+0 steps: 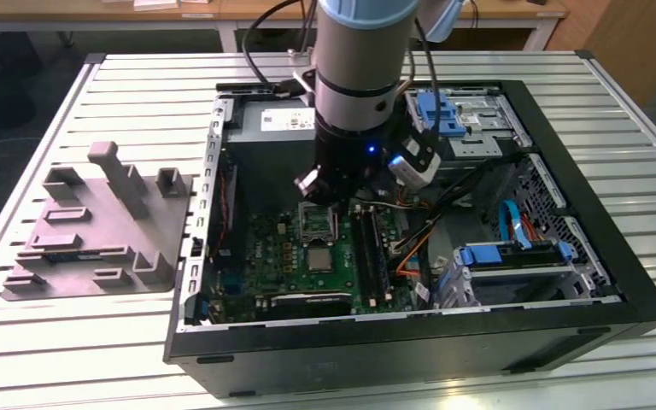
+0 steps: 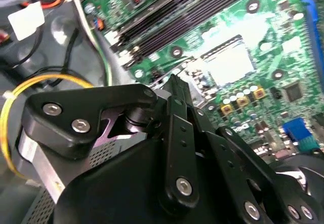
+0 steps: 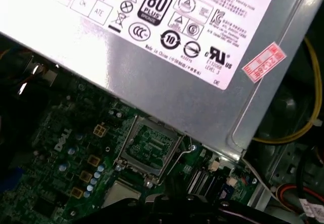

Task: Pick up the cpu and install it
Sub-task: 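Close the cpu cover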

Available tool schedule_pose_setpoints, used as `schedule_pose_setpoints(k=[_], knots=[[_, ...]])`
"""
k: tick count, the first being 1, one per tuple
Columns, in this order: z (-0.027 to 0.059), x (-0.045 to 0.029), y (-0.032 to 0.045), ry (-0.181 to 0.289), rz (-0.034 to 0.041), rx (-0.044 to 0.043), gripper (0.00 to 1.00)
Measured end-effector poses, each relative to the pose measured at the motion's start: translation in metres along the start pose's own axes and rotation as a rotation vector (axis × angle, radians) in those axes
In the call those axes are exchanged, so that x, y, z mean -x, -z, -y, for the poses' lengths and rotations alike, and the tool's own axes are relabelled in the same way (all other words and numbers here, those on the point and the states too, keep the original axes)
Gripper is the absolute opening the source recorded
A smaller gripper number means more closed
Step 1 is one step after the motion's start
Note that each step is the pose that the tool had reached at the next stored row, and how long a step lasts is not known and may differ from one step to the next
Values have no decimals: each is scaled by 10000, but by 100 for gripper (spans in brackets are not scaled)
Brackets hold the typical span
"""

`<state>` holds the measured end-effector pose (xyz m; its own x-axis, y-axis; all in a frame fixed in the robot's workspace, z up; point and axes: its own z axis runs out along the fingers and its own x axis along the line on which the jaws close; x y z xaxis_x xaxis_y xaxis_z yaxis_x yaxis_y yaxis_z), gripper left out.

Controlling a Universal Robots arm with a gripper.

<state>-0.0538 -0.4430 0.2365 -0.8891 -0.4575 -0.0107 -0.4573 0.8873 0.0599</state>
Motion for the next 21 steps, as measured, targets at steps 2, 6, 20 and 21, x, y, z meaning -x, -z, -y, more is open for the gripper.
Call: schedule_pose_setpoints(k=[2, 6, 20, 21], knots=[[2, 5, 0, 49, 168, 307, 11], [3, 5, -8, 505, 320, 314, 11], [38, 68, -50, 1332, 918, 910, 11], [40, 72, -59, 1332, 948, 962, 11]])
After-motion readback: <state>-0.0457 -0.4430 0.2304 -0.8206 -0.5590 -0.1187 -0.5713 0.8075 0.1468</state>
